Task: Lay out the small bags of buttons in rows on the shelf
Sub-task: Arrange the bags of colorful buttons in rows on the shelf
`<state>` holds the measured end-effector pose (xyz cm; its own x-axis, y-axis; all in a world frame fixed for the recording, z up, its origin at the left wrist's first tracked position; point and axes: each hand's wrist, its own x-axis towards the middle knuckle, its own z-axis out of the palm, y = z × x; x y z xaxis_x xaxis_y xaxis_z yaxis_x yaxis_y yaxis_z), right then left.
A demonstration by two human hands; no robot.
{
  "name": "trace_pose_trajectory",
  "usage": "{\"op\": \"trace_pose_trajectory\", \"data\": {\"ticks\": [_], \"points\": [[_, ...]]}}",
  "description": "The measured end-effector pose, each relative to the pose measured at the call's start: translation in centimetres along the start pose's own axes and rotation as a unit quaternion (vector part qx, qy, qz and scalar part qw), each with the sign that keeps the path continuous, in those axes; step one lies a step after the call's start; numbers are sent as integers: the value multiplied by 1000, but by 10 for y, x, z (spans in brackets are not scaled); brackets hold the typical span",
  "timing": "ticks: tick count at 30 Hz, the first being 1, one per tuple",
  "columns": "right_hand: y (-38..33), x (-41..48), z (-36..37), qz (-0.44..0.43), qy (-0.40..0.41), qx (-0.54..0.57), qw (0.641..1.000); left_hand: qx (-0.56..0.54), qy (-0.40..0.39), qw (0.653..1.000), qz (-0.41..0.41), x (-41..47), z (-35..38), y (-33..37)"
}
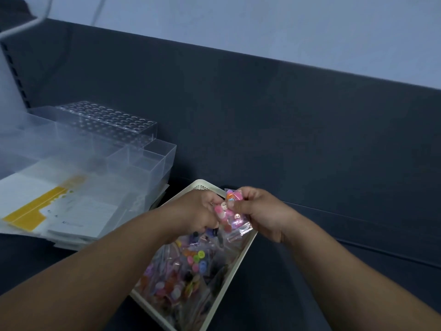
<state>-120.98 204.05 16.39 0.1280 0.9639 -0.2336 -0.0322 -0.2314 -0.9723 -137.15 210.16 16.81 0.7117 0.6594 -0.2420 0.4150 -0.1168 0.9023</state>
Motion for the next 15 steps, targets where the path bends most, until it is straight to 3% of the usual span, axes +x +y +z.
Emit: {"op": "trace_pose_trajectory", "data": {"ticks": [15], "points": [[-12,-26,-12,-30,40,48,998,-84,39,996,-10,7,16,19]]}}
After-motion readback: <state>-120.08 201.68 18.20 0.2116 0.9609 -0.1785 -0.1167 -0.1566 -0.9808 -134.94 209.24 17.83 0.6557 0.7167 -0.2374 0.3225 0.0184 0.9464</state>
